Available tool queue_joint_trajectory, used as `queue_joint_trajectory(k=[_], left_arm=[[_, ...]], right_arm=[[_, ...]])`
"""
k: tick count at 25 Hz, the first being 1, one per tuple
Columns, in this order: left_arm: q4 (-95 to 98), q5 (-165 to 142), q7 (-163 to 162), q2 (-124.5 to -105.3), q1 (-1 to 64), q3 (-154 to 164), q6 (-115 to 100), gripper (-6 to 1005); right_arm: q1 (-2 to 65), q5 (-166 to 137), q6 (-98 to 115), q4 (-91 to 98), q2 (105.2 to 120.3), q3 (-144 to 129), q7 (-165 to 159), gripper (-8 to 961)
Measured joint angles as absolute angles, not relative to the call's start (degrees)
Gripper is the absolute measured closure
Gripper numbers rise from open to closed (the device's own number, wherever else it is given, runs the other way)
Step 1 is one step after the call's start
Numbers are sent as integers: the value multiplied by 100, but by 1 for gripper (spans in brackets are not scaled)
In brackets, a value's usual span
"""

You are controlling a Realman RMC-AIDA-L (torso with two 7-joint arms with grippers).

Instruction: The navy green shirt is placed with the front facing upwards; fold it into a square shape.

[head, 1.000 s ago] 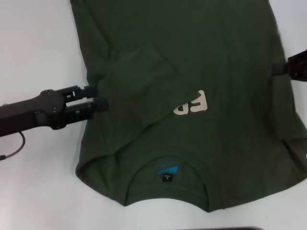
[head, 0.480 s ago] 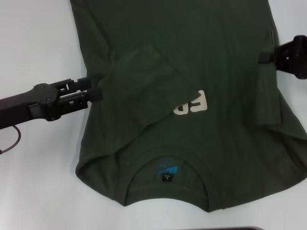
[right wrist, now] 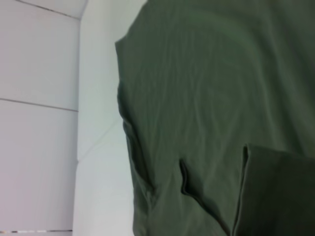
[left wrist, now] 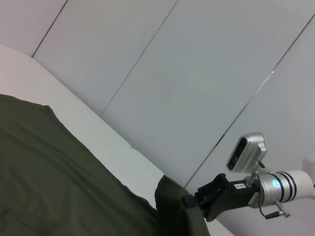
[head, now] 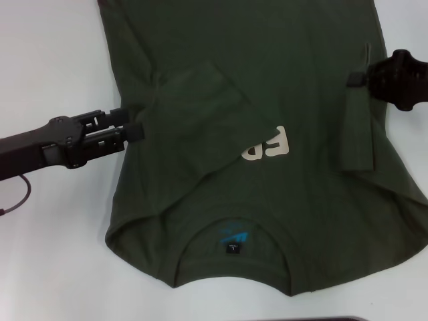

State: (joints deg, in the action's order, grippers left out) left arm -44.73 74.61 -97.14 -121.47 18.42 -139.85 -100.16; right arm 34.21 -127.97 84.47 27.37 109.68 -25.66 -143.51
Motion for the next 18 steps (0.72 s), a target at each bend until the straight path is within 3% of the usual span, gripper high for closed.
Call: queue_joint_trajectory(k=[8, 13, 18], left_arm=[[-4473, 7468, -9721, -12146, 1848, -13992, -10012, 342], [-4473, 7471, -9721, -12146, 1847, -14066, -10027, 342], [-4473, 7471, -9721, -12146, 1846, -14119, -10054, 342]], right_arm=[[3366, -12751, 8428, 2724, 10977, -2636, -14280, 907], [3364, -12739, 8420, 2724, 10977, -2583, -14302, 685], [3394, -12793, 8384, 2719, 10949, -2633, -14386, 578]])
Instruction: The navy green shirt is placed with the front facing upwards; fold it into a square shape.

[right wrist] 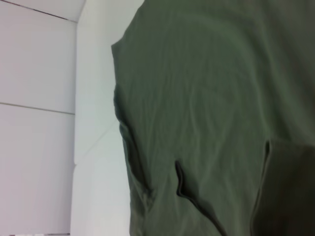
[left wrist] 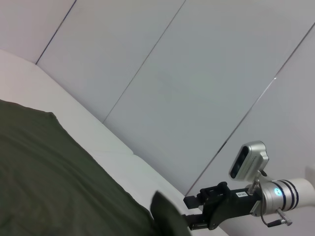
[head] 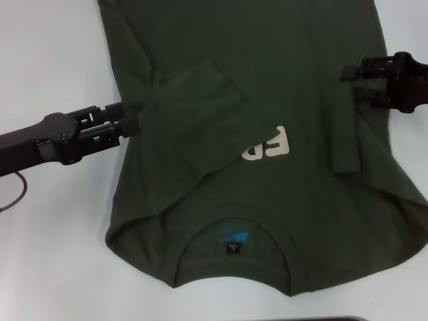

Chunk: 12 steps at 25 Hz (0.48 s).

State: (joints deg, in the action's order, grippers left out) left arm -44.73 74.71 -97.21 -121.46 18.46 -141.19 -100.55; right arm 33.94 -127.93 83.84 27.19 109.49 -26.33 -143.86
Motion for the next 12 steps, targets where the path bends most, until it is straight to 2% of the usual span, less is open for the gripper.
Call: queue_joint_trajectory(k=[6, 12], left_arm=[[-4473, 7471, -9721, -12146, 1850, -14116, -10062, 342], [-4470, 7471, -9721, -12151, 1850, -14115, -10063, 342]], right_arm=[[3478, -12820, 8369, 2757, 10929, -2673, -14419, 450], [3539, -12531, 8395, 2786, 10951, -2688, -14196, 365]])
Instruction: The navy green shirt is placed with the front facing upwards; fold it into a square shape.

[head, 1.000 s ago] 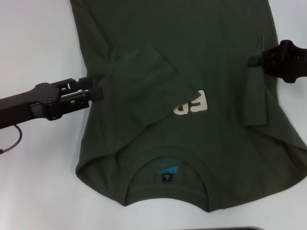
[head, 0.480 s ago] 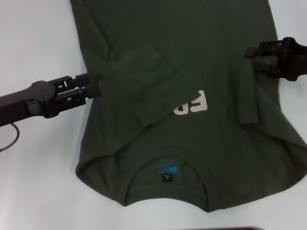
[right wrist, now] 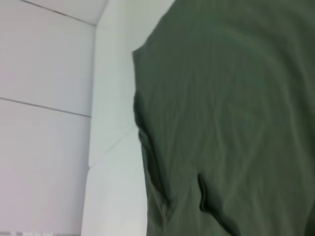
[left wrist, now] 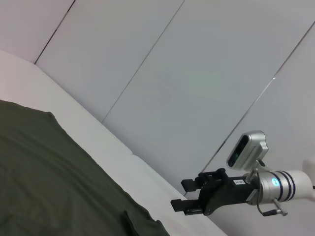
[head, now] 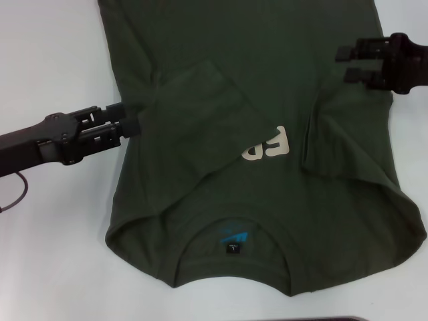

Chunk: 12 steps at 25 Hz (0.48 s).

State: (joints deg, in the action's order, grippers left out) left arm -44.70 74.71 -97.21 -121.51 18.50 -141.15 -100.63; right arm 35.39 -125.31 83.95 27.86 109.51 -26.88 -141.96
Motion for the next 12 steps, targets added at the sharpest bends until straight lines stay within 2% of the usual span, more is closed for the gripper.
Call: queue_joint_trajectory(k=[1, 8, 12], left_arm=[[-4471, 7471, -9722, -12153, 1849, -14117, -10064, 342], [-4474, 7466, -9983, -12096, 1869, -14125, -10019, 343], [-4474, 7432, -10203, -12057, 1900, -14124, -10012, 343]], right_arm=[[3539, -12551, 8429, 2790, 10926, -2750, -14188, 365], [3418, -12928, 9050, 2947, 10486, -3145, -14106, 366], [3209, -12876, 9503, 3474, 10449, -3065, -13626, 367]])
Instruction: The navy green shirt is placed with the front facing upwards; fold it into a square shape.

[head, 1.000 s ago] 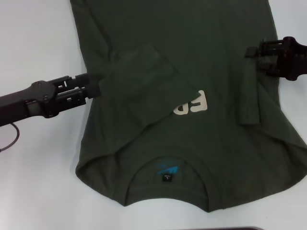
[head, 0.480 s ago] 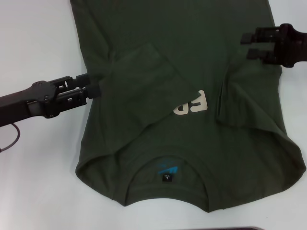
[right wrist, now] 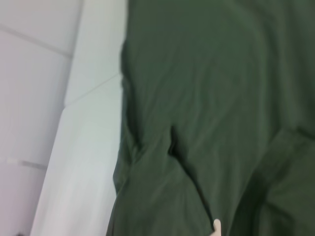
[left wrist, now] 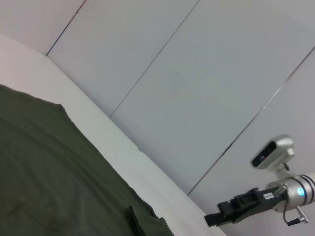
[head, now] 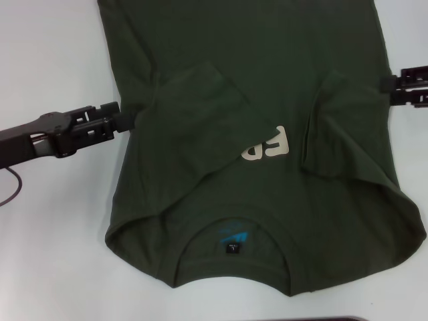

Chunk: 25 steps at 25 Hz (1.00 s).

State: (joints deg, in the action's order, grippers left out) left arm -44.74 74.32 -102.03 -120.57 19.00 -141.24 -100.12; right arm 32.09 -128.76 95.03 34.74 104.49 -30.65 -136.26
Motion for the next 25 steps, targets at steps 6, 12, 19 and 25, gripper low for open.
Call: queue_joint_trajectory(k=[6, 12, 19, 25], left_arm=[[-4473, 7418, -10373, -12029, 1932, -14130, -9993, 343], [-4473, 7309, -11022, -11916, 1967, -14077, -10001, 343], [-4469, 7111, -12057, -11861, 2109, -14063, -10203, 343], [-4463, 7110, -12561, -11860, 2215, -14061, -10220, 343]], right_arm=[[3284, -13049, 10026, 3629, 10425, -3199, -13634, 368], [3454, -13196, 10126, 3655, 10535, -3582, -13814, 369], [3324, -13092, 10086, 3852, 10548, -3053, -13134, 370], [2703, -11777, 9991, 3765, 10667, -1809, -11778, 342]])
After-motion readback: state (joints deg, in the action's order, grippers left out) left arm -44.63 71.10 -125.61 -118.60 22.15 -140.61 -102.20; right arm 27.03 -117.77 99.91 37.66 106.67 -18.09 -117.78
